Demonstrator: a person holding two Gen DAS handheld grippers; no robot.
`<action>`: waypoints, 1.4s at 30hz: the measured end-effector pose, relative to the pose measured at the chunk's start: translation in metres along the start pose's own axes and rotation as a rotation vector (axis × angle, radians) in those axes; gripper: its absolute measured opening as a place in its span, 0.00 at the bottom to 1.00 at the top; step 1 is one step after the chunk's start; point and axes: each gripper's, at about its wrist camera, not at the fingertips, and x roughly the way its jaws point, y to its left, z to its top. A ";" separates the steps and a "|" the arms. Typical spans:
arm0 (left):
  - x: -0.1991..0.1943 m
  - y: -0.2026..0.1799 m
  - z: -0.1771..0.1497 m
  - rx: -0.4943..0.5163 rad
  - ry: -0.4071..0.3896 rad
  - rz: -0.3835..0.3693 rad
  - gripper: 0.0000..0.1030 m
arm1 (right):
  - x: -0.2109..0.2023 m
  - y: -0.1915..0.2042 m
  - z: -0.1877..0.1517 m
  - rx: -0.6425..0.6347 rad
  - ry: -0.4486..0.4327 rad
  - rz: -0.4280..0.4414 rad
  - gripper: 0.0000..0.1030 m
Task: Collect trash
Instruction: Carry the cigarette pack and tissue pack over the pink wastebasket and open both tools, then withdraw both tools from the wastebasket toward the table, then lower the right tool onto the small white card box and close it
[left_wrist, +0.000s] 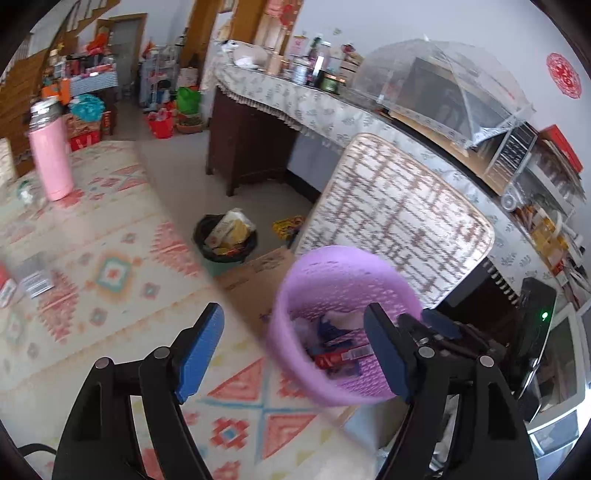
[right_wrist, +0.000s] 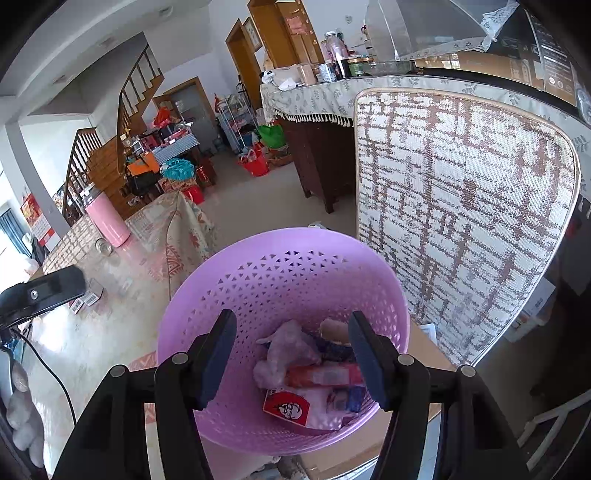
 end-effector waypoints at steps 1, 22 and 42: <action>-0.007 0.008 -0.004 -0.008 -0.004 0.022 0.75 | -0.001 0.003 -0.001 -0.003 0.000 0.004 0.65; -0.125 0.251 -0.096 -0.308 -0.061 0.597 0.75 | 0.009 0.164 -0.033 -0.236 0.098 0.157 0.70; -0.128 0.325 -0.137 -0.506 -0.019 0.525 0.75 | 0.152 0.457 -0.026 -0.559 0.303 0.343 0.72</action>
